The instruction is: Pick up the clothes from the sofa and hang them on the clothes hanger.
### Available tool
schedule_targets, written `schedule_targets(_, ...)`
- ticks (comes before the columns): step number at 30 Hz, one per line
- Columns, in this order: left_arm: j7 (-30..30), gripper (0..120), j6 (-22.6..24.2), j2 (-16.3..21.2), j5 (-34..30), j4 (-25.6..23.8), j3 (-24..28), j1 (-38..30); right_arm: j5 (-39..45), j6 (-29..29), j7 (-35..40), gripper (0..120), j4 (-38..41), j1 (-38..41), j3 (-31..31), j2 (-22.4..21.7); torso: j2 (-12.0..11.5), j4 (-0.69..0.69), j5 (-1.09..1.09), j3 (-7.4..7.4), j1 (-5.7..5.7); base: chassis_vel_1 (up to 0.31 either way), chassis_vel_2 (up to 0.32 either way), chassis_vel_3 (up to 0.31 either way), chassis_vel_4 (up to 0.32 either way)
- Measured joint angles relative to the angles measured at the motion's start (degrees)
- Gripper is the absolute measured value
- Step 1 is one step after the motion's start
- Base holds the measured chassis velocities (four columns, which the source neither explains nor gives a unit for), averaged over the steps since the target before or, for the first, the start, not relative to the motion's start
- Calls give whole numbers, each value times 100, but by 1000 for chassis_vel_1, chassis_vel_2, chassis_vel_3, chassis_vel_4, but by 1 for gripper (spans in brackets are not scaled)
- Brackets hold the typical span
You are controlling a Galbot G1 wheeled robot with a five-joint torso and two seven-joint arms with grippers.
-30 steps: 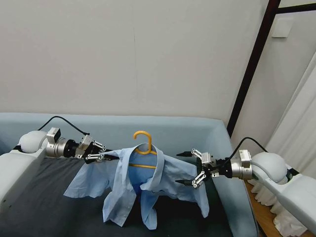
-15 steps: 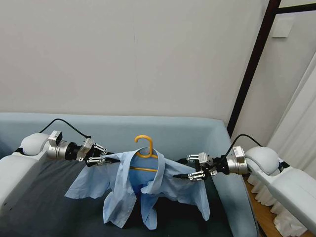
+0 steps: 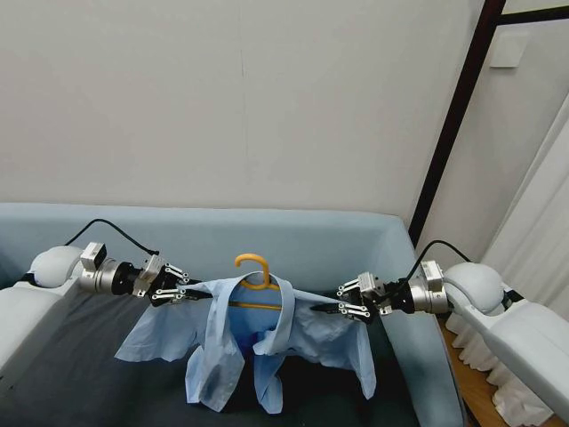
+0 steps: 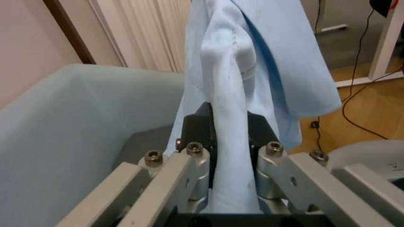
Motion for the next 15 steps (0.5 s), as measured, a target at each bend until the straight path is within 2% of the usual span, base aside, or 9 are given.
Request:
schedule_targets(5, -115, 20, -209, -27, -124, 65, -231, 153, 320, -305, 319, 8, 66, -13, 150, -73, 0, -2, 1, 0, 1, 0, 0, 0, 0)
schedule_targets(7, -309, 31, -389, 17, -439, 120, -427, 314, 647, -547, 726, 8, 149, -2, 221, -190, 0, -2, -1, 0, 0, 0, 0, 0, 0)
schedule_targets(9, -406, 33, -449, 59, -603, 133, -484, 371, 751, -621, 878, 8, 172, 10, 247, -236, 0, 0, -1, 0, 0, 0, 0, 0, 0)
schedule_targets(11, -834, 44, -592, 174, -1175, 135, -590, 505, 1049, -783, 1237, 8, 240, 23, 301, -301, 0, 0, -1, 0, 0, 0, 0, 0, 0)
schedule_targets(12, -834, 44, -592, 174, -1175, 135, -590, 505, 1049, -783, 1237, 8, 240, 23, 301, -301, 0, 0, -1, 0, 0, 0, 0, 0, 0)
schedule_targets(15, -1650, 58, -848, 254, -1982, 94, -673, 669, 1551, -917, 1629, 8, 357, 55, 367, -321, 0, 0, 2, 0, 0, 0, 0, 0, 0)
